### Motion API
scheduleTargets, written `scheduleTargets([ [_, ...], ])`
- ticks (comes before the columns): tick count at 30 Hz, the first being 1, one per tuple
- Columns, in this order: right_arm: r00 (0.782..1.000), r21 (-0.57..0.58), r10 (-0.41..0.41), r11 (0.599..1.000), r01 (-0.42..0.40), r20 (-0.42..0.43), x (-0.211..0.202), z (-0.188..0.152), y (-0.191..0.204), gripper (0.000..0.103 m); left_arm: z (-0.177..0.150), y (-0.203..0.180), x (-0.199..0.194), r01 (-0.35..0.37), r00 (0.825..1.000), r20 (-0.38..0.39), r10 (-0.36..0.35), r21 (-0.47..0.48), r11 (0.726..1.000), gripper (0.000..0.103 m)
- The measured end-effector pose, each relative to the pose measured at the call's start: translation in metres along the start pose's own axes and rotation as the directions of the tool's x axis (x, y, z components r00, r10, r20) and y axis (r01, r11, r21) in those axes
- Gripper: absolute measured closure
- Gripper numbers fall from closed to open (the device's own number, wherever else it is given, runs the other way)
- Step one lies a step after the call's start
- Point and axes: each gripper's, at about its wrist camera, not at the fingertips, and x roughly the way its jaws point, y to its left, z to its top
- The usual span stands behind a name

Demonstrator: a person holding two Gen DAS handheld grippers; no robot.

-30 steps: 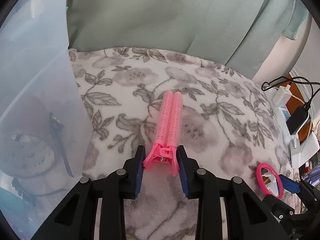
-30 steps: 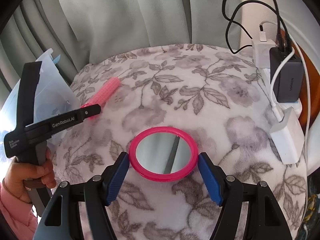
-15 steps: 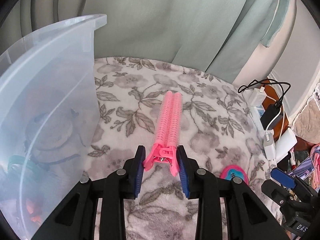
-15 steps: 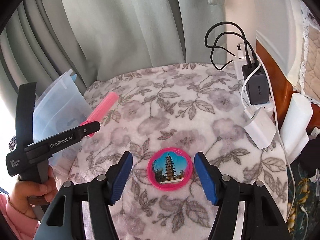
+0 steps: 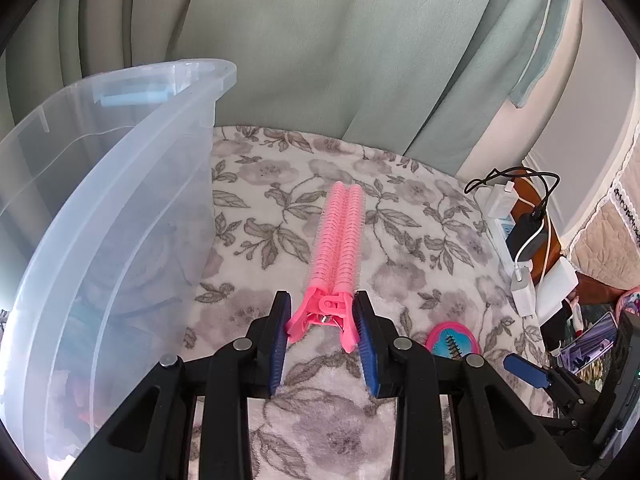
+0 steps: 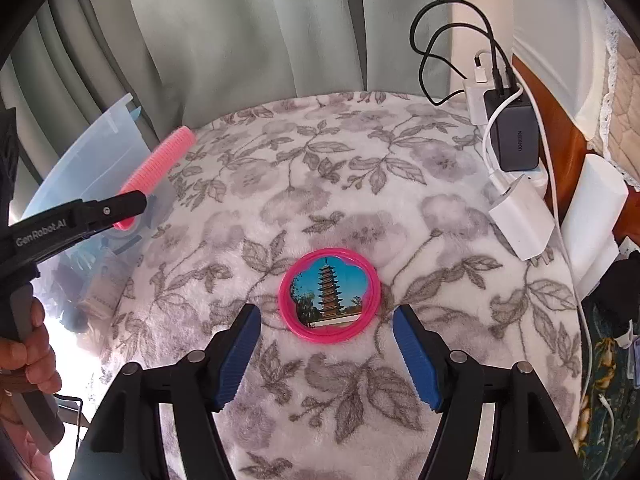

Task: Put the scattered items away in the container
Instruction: 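Lift the pink mirror with the right tool while the left tool holds the roller clip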

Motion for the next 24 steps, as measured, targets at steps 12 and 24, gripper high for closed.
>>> scheduleTargets([
  [12, 0.989, -0.092, -0.141, 0.986, 0.137, -0.04, 0.045, 0.006, 0.016, 0.02, 0.001, 0.002, 0.003, 0.002, 1.0, 0.005, -0.002, 0.0, 1.0, 0.07],
  [24, 0.987, -0.063, -0.157, 0.986, 0.155, -0.026, 0.05, 0.011, 0.016, 0.022, 0.004, 0.001, 0.002, 0.019, 1.0, 0.012, -0.019, -0.007, 1.0, 0.07],
])
